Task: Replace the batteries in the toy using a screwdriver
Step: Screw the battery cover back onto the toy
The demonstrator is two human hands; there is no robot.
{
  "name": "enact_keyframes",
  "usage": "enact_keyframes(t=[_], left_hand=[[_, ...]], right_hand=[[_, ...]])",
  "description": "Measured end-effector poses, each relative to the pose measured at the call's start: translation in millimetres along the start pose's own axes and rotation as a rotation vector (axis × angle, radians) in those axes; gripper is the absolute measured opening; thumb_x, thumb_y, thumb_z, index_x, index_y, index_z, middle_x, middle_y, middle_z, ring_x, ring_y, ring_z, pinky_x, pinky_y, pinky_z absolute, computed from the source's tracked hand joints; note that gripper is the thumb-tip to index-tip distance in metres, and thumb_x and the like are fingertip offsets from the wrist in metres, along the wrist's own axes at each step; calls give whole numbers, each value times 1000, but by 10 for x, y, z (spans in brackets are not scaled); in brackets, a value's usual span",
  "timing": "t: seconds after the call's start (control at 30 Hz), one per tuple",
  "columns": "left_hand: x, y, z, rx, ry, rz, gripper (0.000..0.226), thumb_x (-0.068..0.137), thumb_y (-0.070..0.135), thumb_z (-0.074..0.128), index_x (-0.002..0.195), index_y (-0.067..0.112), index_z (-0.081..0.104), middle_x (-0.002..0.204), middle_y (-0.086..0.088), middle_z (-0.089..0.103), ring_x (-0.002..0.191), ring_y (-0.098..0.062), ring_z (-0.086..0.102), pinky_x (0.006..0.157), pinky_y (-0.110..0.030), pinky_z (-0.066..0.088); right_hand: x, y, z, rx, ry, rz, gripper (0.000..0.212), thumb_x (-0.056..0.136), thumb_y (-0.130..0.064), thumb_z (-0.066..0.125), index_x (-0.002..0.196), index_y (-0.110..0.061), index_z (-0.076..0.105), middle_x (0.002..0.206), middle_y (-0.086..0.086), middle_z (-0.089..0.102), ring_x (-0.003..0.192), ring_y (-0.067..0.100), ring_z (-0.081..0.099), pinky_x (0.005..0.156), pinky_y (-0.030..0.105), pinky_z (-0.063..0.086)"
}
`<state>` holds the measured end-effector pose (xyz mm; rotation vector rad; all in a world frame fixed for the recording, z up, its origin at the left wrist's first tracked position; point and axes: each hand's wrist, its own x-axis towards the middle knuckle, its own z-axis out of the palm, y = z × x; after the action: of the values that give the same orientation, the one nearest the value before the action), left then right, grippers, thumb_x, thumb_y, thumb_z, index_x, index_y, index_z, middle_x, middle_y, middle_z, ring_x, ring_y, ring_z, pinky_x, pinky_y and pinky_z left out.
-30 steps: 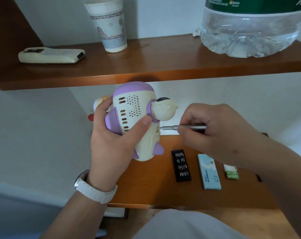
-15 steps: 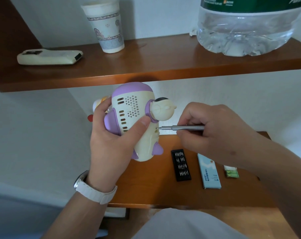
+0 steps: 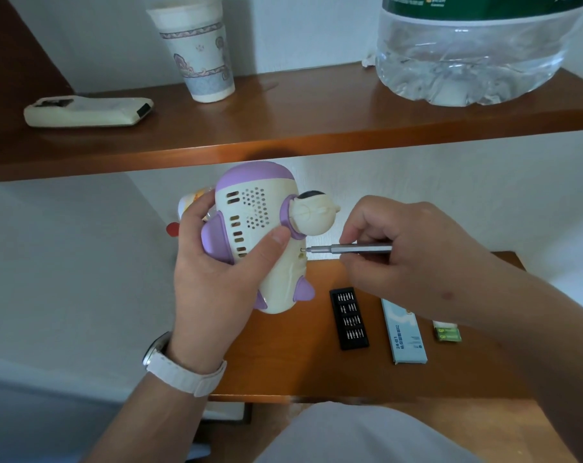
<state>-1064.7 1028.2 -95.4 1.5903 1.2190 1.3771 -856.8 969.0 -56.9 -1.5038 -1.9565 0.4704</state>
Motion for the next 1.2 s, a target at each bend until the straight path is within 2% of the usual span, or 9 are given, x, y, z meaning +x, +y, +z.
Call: enact_keyframes(t=[0.23, 0.37, 0.47, 0.67, 0.77, 0.83, 0.93, 1.1, 1.2], left_hand=[[-5, -26, 51, 20, -18, -21, 81, 57, 64, 77, 129, 42, 45, 107, 27, 61, 100, 3, 64, 64, -15, 57], [17, -37, 56, 25, -9, -23, 80, 58, 65, 76, 129, 42, 46, 108, 27, 61, 101, 3, 64, 64, -16, 57], [32, -35, 51, 24, -8, -22, 81, 59, 63, 77, 130, 40, 46, 108, 26, 61, 101, 2, 65, 64, -17, 58], [43, -55, 48, 20, -14, -35, 83, 58, 63, 76, 131, 39, 46, 108, 26, 61, 101, 2, 65, 66, -19, 59], [44, -72, 41, 19, -12, -55, 81, 58, 64, 76, 130, 41, 45, 108, 27, 61, 101, 2, 65, 66, -20, 60], [45, -92, 41, 7, -9, -70, 81, 58, 62, 77, 130, 41, 47, 109, 24, 63, 101, -2, 67, 67, -23, 61], [57, -113, 43, -11, -6, -94, 80, 58, 63, 78, 129, 40, 48, 109, 20, 64, 101, -7, 68, 68, -25, 61], [69, -141, 43, 1, -14, -114, 81, 57, 65, 77, 128, 42, 47, 109, 21, 64, 102, -7, 68, 67, -26, 62], [70, -156, 39, 9, -20, -127, 81, 55, 66, 76, 127, 44, 46, 109, 21, 63, 103, -8, 67, 68, -28, 63]], right_hand=[[19, 9, -11, 4, 65, -8, 11, 84, -41, 51, 76, -34, 54, 58, -6, 62, 52, 15, 55, 47, 29, 43], [12, 22, -6, -1, 22, -16, 6, 80, -38, 56, 80, -33, 53, 59, -9, 60, 56, 12, 56, 46, 19, 40], [15, 26, -4, -22, 18, -3, 5, 81, -33, 59, 83, -30, 56, 59, -7, 61, 58, 13, 57, 46, 23, 42], [45, 28, 11, -60, -27, 61, 12, 81, -49, 49, 81, -37, 53, 64, -9, 66, 60, 8, 60, 45, 22, 45], [55, 24, 23, -65, -35, 74, 17, 81, -53, 46, 78, -38, 52, 59, -12, 61, 60, 2, 59, 42, 18, 38], [62, 29, 35, -54, -31, 74, 17, 81, -53, 46, 76, -38, 52, 56, -14, 56, 60, -3, 57, 44, 15, 38], [63, 43, 47, 10, -22, 67, 14, 81, -48, 51, 85, -36, 55, 56, -15, 55, 58, -1, 56, 51, 13, 41], [59, 48, 58, -42, -22, 0, 11, 83, -28, 62, 88, -32, 52, 58, -8, 58, 57, 13, 55, 45, 24, 43], [78, 49, 70, -70, -19, 21, 6, 85, -31, 61, 87, -32, 55, 61, -7, 62, 57, 13, 57, 47, 30, 47]])
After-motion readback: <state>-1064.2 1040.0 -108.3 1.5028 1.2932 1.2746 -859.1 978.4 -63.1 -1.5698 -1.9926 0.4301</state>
